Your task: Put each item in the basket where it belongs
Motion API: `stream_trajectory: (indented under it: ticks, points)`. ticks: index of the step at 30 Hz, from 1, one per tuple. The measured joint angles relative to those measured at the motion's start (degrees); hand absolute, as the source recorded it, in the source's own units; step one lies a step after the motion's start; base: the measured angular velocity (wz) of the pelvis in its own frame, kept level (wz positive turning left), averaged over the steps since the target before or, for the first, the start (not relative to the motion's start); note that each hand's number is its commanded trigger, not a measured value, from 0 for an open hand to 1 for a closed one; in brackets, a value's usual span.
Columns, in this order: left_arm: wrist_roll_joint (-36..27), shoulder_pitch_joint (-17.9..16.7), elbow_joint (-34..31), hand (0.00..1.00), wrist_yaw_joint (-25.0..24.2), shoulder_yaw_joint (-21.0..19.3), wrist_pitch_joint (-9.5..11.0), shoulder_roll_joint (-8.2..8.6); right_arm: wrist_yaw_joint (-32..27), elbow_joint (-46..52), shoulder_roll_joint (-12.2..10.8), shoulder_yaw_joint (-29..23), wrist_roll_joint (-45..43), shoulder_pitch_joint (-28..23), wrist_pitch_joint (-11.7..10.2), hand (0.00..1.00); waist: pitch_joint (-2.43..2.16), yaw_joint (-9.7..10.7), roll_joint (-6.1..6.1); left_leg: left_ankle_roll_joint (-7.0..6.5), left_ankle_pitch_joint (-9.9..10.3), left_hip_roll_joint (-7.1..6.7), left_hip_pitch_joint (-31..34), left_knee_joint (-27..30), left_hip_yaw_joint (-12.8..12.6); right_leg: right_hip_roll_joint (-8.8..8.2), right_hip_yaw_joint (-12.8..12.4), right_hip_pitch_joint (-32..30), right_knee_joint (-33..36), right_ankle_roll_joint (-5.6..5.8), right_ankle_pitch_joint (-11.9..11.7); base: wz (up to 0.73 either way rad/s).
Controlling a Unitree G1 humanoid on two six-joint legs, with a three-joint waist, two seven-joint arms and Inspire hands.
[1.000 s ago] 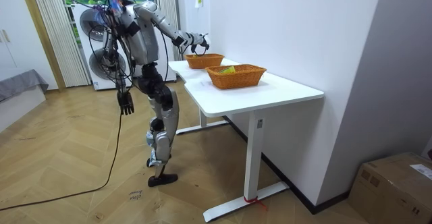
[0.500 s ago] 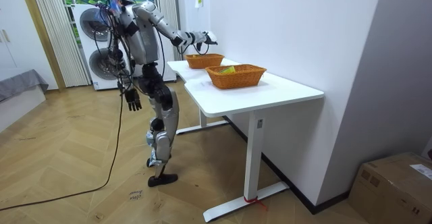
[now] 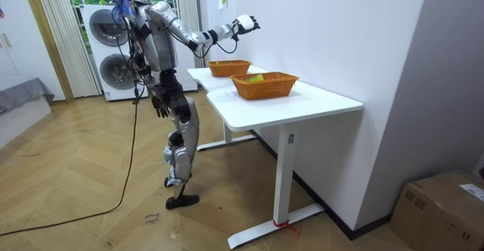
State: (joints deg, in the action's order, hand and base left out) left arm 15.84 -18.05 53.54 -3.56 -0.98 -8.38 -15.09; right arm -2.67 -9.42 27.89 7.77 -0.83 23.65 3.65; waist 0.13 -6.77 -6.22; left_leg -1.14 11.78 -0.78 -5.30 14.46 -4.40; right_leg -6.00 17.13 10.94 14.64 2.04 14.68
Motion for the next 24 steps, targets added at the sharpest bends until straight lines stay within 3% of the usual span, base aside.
stream_trajectory:
  ticks: [4, 7, 10, 12, 16, 19, 23, 24]
  points:
    - [0.0, 0.7, -0.1, 0.0, 0.6, -0.1, 0.1, -0.03, -0.4, 0.0, 1.8, -0.5, 0.5, 0.0, 0.0, 0.0, 0.02, 1.7, -0.04, -0.01, 0.0, 0.24, -1.2, -1.0, -1.6, 0.1, -1.6, 0.0, -0.1, 0.02, -0.1, -0.24]
    - [0.0, 2.0, 0.7, 0.0, 0.7, -1.2, 0.5, -0.09, -0.7, 0.6, 2.2, -4.4, 0.7, -0.1, 0.0, 0.0, -0.05, 3.4, -0.05, 0.0, 0.0, 0.44, -1.4, -1.1, -2.4, 0.27, -2.8, -0.7, -0.1, -0.03, -0.2, -0.21]
    - [0.0, 2.5, 1.2, 0.0, 0.7, -1.2, 1.3, -0.11, -2.5, 1.8, 4.0, -7.1, 1.4, -0.2, 0.0, 0.0, -0.08, 4.6, -0.06, 0.07, 0.1, 0.72, -2.0, -1.5, -3.9, 0.6, -4.6, -1.1, 0.0, -0.04, -0.4, -0.3]
    - [0.6, 2.5, 1.2, 0.0, 1.0, -1.7, 1.3, -0.15, -4.5, 2.5, 4.3, -9.5, 1.6, -0.8, 0.0, 0.0, -0.15, 5.1, -0.04, 0.38, 0.2, 1.06, -2.2, -2.0, -5.8, 1.22, -6.1, -2.2, 0.0, -0.33, -0.7, -0.39]
    - [1.1, 2.4, 1.2, 0.0, 2.0, -2.2, 1.2, -0.36, -7.4, 3.8, 4.3, -11.8, 3.5, -3.0, 0.0, 0.0, -0.37, 6.4, -0.16, 1.07, 0.7, 2.43, -2.3, -1.9, -7.7, 2.28, -6.1, -2.8, -0.4, -0.88, -1.5, -0.32]
    - [1.4, 2.3, 1.1, 0.0, 2.4, -2.2, 1.3, -0.43, -8.5, 3.8, 4.5, -13.5, 4.7, -3.7, -0.1, 0.0, -0.39, 8.6, -0.16, 1.4, 0.8, 3.07, -2.3, -1.9, -8.7, 2.89, -6.4, -2.7, -1.0, -1.31, -1.8, -0.16]
    - [2.4, 1.3, 0.2, 0.0, 3.0, -3.2, 2.6, -0.41, -9.6, 3.7, 5.8, -19.0, 11.3, -8.2, -1.3, 0.0, -0.36, 9.0, 0.01, 2.11, 1.1, 4.18, -3.4, -2.4, -11.1, 4.14, -9.1, -2.8, -2.1, -1.95, -2.6, -0.33]
    - [2.4, 0.8, 0.1, 0.0, 3.0, -3.4, 2.6, -0.41, -10.0, 3.8, 5.9, -19.8, 11.6, -9.0, -1.3, 0.0, -0.37, 10.0, -0.02, 2.2, 1.2, 4.31, -3.3, -2.4, -11.1, 4.27, -9.1, -2.8, -2.1, -2.02, -2.7, -0.2]
